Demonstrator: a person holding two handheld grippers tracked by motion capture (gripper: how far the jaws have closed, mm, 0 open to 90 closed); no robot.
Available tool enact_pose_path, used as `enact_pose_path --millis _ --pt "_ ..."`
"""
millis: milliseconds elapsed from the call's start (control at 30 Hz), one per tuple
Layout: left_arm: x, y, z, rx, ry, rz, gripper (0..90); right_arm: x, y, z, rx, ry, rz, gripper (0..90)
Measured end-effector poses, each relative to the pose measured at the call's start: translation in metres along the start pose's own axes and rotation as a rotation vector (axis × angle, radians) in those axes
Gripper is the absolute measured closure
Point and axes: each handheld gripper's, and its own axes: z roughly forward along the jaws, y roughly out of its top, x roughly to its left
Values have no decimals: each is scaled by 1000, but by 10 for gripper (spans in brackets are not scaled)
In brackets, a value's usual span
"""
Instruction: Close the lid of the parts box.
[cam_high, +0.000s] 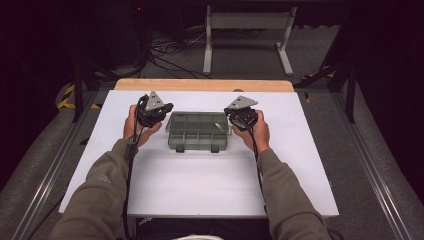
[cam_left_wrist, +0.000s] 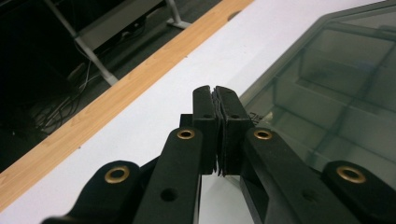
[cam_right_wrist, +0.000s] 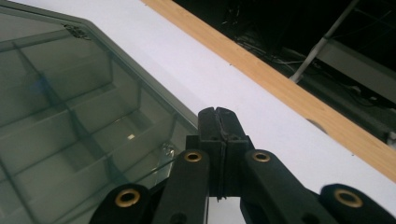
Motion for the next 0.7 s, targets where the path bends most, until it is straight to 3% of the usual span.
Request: enact_pose_path --millis 300,500,700 --pt "-12 -9 -7 2 -52 17 873 5 -7 -10 1 47 -11 900" --pt "-23 -16 -18 -10 -78 43 873 11 -10 -21 -5 119 -27 900" --pt "-29 -21 -29 -32 -96 37 872 25 -13 -28 4 154 -71 900"
